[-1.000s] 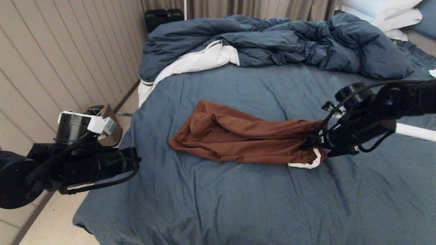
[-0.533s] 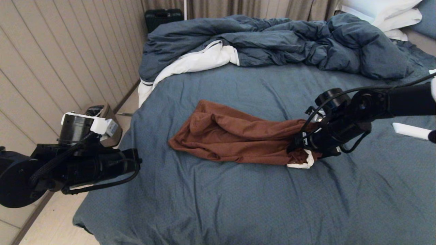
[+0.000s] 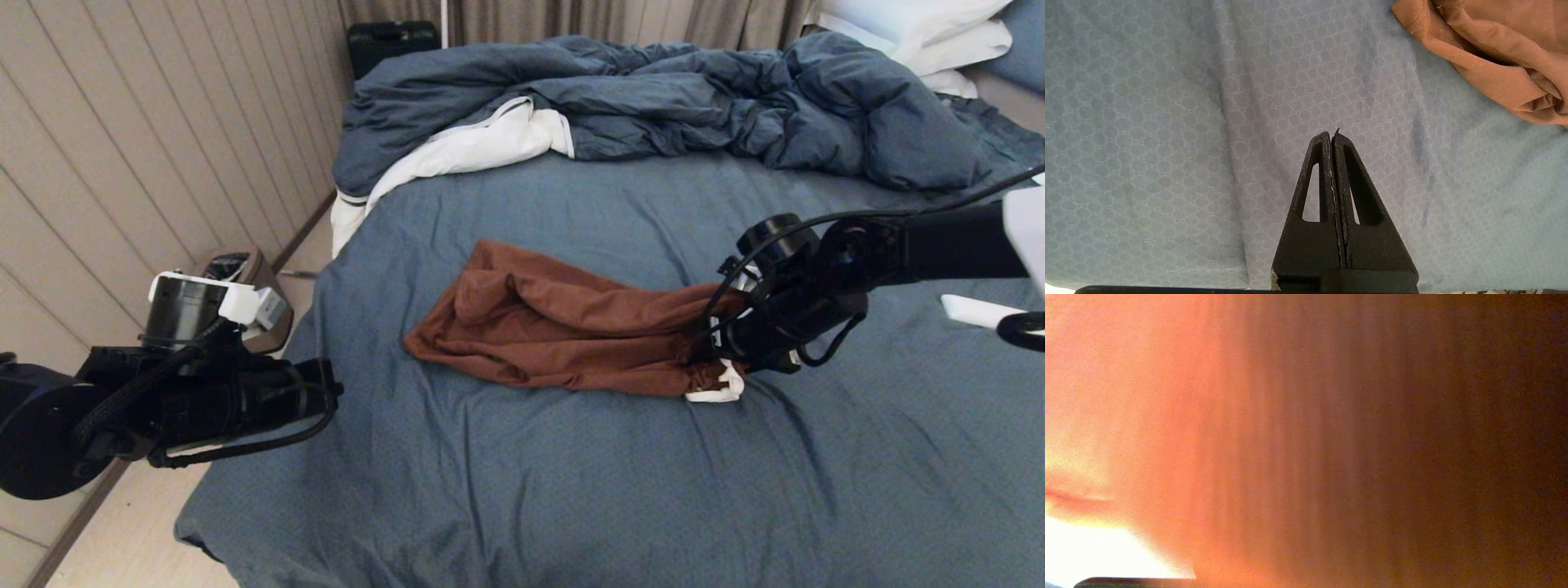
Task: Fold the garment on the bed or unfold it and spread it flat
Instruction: Fold the brown shorts
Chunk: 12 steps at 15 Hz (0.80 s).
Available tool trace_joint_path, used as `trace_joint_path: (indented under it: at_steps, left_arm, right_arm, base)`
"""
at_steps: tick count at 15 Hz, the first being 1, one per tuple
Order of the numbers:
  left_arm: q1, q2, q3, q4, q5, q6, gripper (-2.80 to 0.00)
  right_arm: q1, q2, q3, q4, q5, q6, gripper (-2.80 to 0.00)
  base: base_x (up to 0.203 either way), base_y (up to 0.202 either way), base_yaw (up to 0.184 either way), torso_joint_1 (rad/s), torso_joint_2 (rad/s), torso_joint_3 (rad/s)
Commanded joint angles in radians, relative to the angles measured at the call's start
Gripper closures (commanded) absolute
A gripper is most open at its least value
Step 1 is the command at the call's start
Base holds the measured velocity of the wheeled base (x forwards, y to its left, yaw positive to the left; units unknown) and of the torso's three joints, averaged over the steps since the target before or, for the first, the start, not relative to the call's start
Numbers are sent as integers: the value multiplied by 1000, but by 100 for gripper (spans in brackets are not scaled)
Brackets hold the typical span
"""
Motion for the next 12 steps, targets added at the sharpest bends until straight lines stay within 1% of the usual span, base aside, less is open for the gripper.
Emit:
trace_joint_path:
  at_steps: [1, 3, 5, 7, 8, 9, 12]
  left_arm:
    - [0, 2, 2, -2, 0, -3, 0]
    - [0, 0, 2, -2, -1, -3, 0]
    - [0, -1, 2, -2, -2, -4, 0]
    - [0, -10, 3, -2, -2, -4, 0]
    - [0, -20, 7, -4, -1, -3, 0]
    - [0, -24, 10, -11, 0, -4, 0]
    - [0, -21, 11, -26, 0, -4, 0]
  right_arm:
    - [0, -61, 21, 6, 1, 3, 0]
    - [0, -136, 65, 7, 1, 2, 0]
    - [-1, -207, 64, 9, 1, 0, 0]
    - [2, -251, 17, 46, -1, -1, 0]
    - [14, -266, -30, 86, 0, 0, 0]
    - [40, -281, -61, 120, 1, 1, 0]
    - [138, -319, -121, 134, -2, 8, 0]
  base:
    - [0, 0, 0, 0, 0, 0]
    - [0, 0, 0, 0, 0, 0]
    - [0, 0, 0, 0, 0, 0]
    - [0, 0, 0, 0, 0, 0]
    - [0, 0, 0, 0, 0, 0]
    - [0, 0, 0, 0, 0, 0]
    - [0, 0, 0, 0, 0, 0]
